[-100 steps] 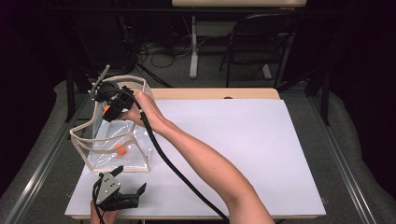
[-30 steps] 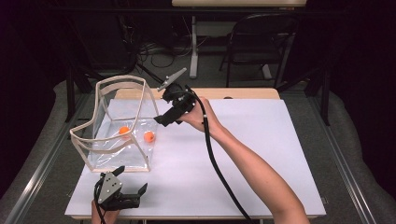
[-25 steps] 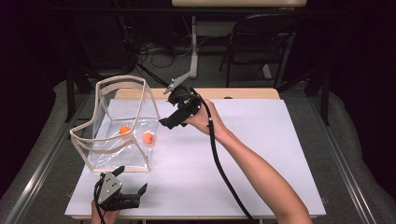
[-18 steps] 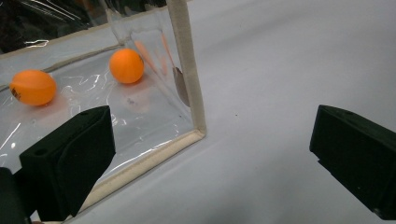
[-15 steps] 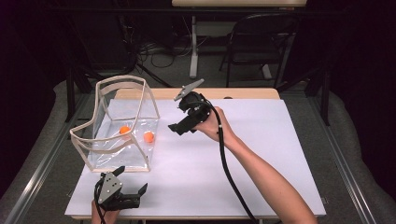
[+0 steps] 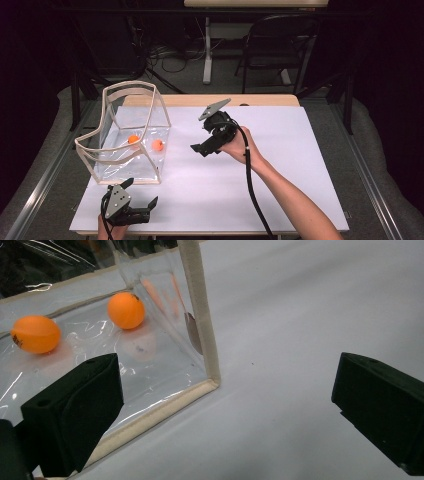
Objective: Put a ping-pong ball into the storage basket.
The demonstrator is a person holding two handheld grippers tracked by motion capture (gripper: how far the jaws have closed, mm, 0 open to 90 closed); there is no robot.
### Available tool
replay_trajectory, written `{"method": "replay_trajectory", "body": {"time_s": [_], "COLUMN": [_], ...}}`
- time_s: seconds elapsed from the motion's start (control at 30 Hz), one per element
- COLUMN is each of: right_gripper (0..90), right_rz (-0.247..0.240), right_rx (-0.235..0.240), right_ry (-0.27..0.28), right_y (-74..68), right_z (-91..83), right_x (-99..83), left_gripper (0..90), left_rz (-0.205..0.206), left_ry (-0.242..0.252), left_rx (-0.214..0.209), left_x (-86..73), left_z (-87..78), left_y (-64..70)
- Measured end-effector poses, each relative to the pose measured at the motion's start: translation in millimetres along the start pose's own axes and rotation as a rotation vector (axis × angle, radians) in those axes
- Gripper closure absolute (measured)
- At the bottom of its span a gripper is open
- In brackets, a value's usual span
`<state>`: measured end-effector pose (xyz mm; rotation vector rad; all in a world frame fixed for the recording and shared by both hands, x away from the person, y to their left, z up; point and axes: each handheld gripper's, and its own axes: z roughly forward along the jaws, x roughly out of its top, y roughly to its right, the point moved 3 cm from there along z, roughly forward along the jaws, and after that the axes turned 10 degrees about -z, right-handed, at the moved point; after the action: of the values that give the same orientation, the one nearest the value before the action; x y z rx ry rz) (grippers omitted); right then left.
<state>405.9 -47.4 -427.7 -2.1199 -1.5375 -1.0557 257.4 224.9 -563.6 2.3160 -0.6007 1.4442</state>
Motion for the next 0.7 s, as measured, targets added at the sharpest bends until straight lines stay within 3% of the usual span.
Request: {"method": "replay_trajectory", "body": {"time_s": [0.7], "right_gripper": [3.0], "right_rz": [0.031], "right_rx": [0.005], "right_ry": [-0.023], "right_y": [-19.8], "right_z": [-6.8], "right_x": [-58.3], "left_gripper": [0.1], "left_rz": [0.001], "left_ry": [0.001], "left_rx": [-0.001], "left_x": [0.2], "left_z": [0.5], "left_y": [0.2]}}
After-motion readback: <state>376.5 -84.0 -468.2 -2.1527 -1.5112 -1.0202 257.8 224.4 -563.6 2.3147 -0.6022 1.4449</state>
